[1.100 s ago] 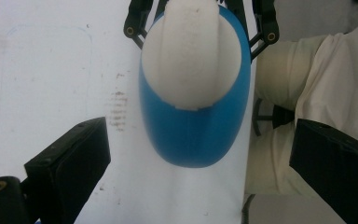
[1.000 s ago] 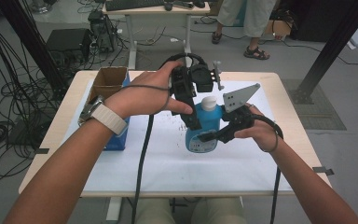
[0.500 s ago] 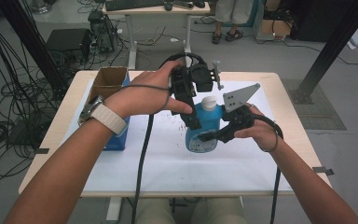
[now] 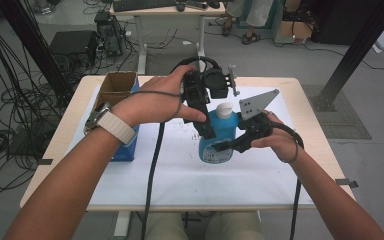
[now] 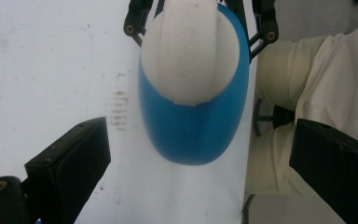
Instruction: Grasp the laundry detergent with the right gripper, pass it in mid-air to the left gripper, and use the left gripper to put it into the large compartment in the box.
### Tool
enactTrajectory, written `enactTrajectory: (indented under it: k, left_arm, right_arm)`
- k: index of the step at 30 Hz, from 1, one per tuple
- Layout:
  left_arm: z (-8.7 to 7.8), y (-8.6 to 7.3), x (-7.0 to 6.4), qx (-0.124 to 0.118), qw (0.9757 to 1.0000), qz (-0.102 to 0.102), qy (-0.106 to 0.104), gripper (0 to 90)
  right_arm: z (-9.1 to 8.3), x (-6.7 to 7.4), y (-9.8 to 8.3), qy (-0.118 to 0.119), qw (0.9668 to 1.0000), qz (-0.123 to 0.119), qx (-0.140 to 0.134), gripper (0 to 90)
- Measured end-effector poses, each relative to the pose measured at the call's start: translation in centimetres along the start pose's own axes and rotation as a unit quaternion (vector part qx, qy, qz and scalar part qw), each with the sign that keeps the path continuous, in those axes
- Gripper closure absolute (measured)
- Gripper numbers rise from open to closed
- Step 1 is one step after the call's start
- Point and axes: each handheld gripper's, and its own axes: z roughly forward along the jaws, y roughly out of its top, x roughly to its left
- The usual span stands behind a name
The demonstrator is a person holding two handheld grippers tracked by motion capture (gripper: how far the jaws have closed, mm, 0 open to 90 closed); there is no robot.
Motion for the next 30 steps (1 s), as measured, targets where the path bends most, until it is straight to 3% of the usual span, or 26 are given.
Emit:
enactTrajectory:
  k: [30]
  left_arm:
    - [0.03, -0.01, 0.01, -0.002, 1.0000, 0.000, 0.001, 5.8]
  right_arm:
    - [0.03, -0.07, -0.04, 0.000, 1.0000, -0.001, 0.002, 43.1]
